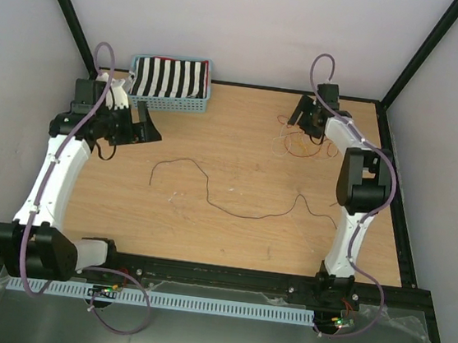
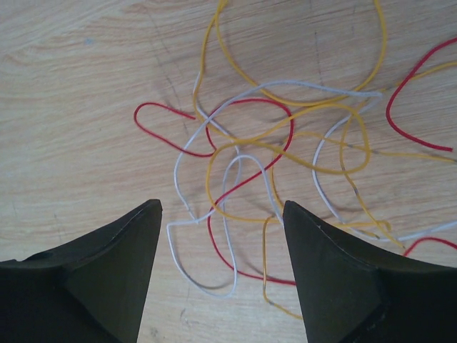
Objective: Zip-tie the wires
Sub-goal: Untie the cable at the center of the board.
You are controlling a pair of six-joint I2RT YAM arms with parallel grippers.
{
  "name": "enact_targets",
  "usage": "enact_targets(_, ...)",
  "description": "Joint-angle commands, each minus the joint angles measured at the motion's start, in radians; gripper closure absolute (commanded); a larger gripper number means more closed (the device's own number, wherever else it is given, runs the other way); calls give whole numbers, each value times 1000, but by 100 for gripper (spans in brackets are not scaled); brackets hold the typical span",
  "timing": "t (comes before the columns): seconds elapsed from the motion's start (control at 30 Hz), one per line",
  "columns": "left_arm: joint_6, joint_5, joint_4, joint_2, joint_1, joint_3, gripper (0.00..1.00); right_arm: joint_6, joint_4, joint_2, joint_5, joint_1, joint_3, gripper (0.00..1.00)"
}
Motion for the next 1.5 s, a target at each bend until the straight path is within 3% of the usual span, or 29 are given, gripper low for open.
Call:
enact_targets(0.0, 15, 29, -8, -35, -12, 43, 13, 71, 27, 51, 42, 6, 61, 21)
enact_targets(0.27, 25, 33, -7, -49, -14, 47, 13, 96, 58, 107, 23, 7, 115, 26)
enact_targets(0.57, 31, 53, -7, -30, -24, 51, 13, 74, 65, 118, -11, 5, 136, 51)
enact_targets(0.83, 38, 59, -7, -19, -36, 58, 14, 46, 66, 91, -2, 6, 137, 100)
enact_targets(1.1, 96, 120, -6, 34, -96, 188, 14, -28, 48, -65, -21, 5, 119, 100)
enact_targets(1.3, 188, 112, 8, 164, -255, 365, 12, -111, -5, -213, -24, 6, 167, 100)
enact_targets(1.47, 203, 117, 142, 320, -366, 428, 12, -128, -41, -299, -21, 5, 138, 100)
